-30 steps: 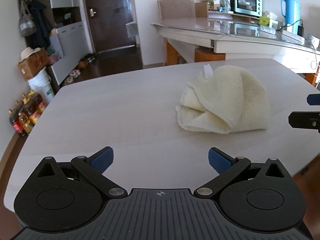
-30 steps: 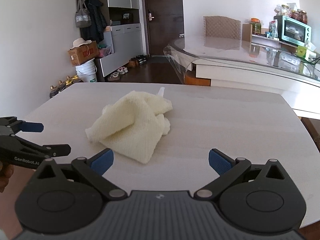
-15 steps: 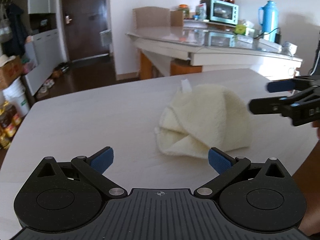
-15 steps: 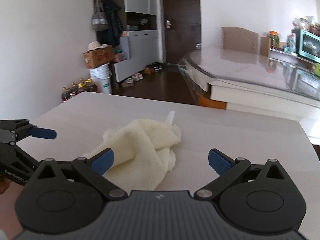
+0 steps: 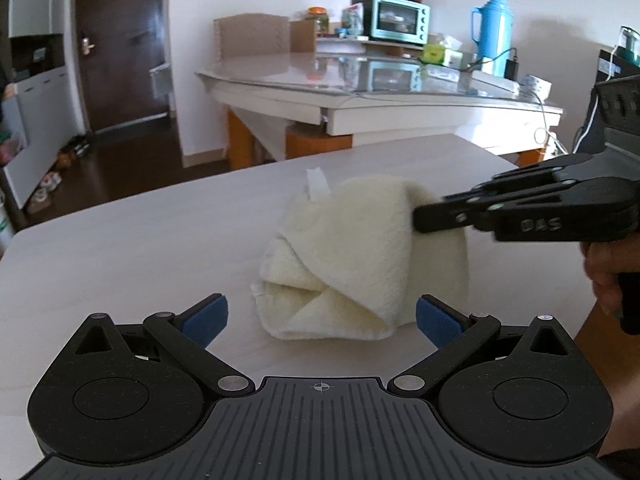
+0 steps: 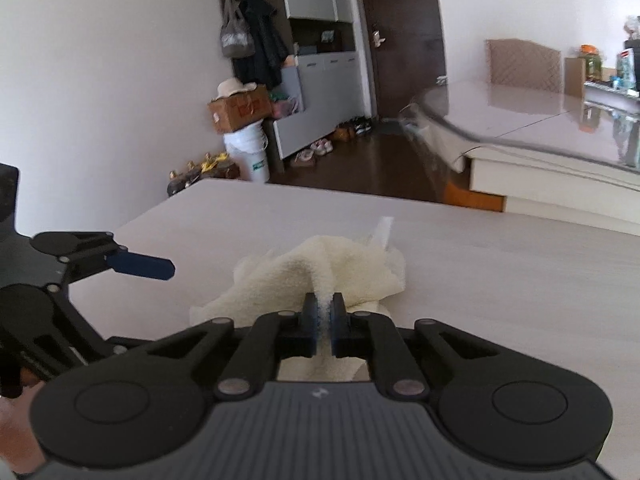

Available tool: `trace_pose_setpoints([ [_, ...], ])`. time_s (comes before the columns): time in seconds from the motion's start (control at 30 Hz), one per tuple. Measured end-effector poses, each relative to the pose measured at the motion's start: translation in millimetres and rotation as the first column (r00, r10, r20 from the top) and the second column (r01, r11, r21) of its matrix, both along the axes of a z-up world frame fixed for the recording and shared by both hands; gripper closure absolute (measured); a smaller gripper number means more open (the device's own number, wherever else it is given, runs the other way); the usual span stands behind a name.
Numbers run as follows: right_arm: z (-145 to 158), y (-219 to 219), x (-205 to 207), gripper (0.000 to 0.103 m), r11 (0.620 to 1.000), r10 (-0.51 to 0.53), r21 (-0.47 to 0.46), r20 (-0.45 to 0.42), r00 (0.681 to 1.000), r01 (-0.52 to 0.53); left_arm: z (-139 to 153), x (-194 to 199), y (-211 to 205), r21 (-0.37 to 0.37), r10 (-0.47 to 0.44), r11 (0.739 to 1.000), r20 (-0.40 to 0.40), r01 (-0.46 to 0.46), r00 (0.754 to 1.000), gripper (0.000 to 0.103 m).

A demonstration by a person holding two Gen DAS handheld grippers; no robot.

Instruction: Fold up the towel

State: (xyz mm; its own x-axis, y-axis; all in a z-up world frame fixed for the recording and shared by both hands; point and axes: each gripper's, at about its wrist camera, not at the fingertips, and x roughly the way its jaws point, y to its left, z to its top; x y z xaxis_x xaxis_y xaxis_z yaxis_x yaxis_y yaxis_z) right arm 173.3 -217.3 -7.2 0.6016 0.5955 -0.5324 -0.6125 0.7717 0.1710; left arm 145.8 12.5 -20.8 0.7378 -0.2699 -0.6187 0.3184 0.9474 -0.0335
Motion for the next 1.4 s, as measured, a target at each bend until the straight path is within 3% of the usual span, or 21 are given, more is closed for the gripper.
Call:
trace_pose_setpoints([
  [0.27,-8.1,-60.6,-23.4,0.095,0.986,-0.166,0.003,-0.032,0.986,0.166,4.7,27.6,-4.7,0.010,-0.024,1.000,0.016,0.024,1.000,0.000],
  [0.4,-14.6,-74.8,-27.7,0.095,0.983,-0.182,0.004,-0.057,0.982,0.183,2.4,47.1,-23.2,0.045,-0.115,0.992,0.011,0.115,0.993,0.001],
  [0.47,-15.3,-81.1,-27.9,0.095,0.982,-0.186,0.014,-0.060,0.981,0.187,-0.4,56.7,-32.8,0.056,-0.169,0.984,0.003,0.169,0.986,0.008],
  [0.5,-15.7,-83.3,-28.3,0.095,0.982,-0.188,0.018,-0.063,0.980,0.190,-3.2,63.4,-39.0,0.061,-0.208,0.976,-0.013,0.208,0.978,0.013],
  [0.53,-16.6,-84.9,-28.0,0.094,0.981,-0.189,0.020,-0.064,0.980,0.191,-4.7,66.7,-42.0,0.061,-0.230,0.971,-0.023,0.231,0.973,0.027],
  [0.57,-18.3,-88.6,-28.6,0.094,0.981,-0.192,0.022,-0.069,0.979,0.194,-6.6,70.5,-46.7,0.058,-0.264,0.962,-0.035,0.266,0.964,0.032],
  [0.67,-22.4,-97.0,-30.1,0.092,0.976,-0.212,0.027,-0.082,0.974,0.215,-13.8,79.8,-61.9,0.066,-0.348,0.934,-0.064,0.352,0.935,0.032],
  [0.73,-24.7,-100.8,-31.1,0.092,0.974,-0.223,0.024,-0.091,0.971,0.226,-17.6,84.6,-68.9,0.014,-0.420,0.906,-0.076,0.422,0.904,0.032],
  [0.8,-27.3,-103.8,-32.2,0.092,0.973,-0.228,0.016,-0.097,0.969,0.230,-20.6,85.5,-72.5,-0.009,-0.451,0.892,-0.078,0.452,0.889,0.035],
  [0.83,-28.0,-105.2,-33.8,0.091,0.973,-0.228,0.011,-0.097,0.969,0.230,-21.8,85.9,-74.7,-0.015,-0.467,0.884,-0.077,0.467,0.881,0.046],
  [0.87,-28.4,-105.8,-33.7,0.092,0.973,-0.231,0.005,-0.094,0.968,0.232,-23.1,85.9,-77.3,-0.031,-0.491,0.871,-0.077,0.490,0.868,0.067],
  [0.93,-29.3,-106.5,-33.5,0.091,0.972,-0.236,-0.007,-0.090,0.968,0.237,-23.5,83.6,-79.7,-0.056,-0.513,0.858,-0.072,0.510,0.855,0.091],
  [1.1,-19.4,-101.4,-38.4,0.080,0.966,-0.258,-0.012,-0.051,0.965,0.258,-16.1,68.9,-71.1,-0.028,-0.453,0.891,-0.026,0.452,0.891,0.092],
  [1.2,-0.1,-90.3,-43.9,0.080,0.970,-0.238,0.055,0.003,0.971,0.238,-11.4,54.9,-64.3,0.041,-0.410,0.912,0.000,0.409,0.912,0.092],
  [1.33,18.4,-66.5,-44.7,0.050,0.980,-0.165,0.126,0.056,0.985,0.157,-8.4,35.2,-60.5,0.091,-0.399,0.914,0.021,0.396,0.917,0.092],
  [1.4,17.9,-48.4,-37.0,0.051,0.986,-0.124,0.115,0.049,0.991,0.118,-7.9,28.7,-61.4,0.094,-0.404,0.912,0.027,0.400,0.914,0.092],
])
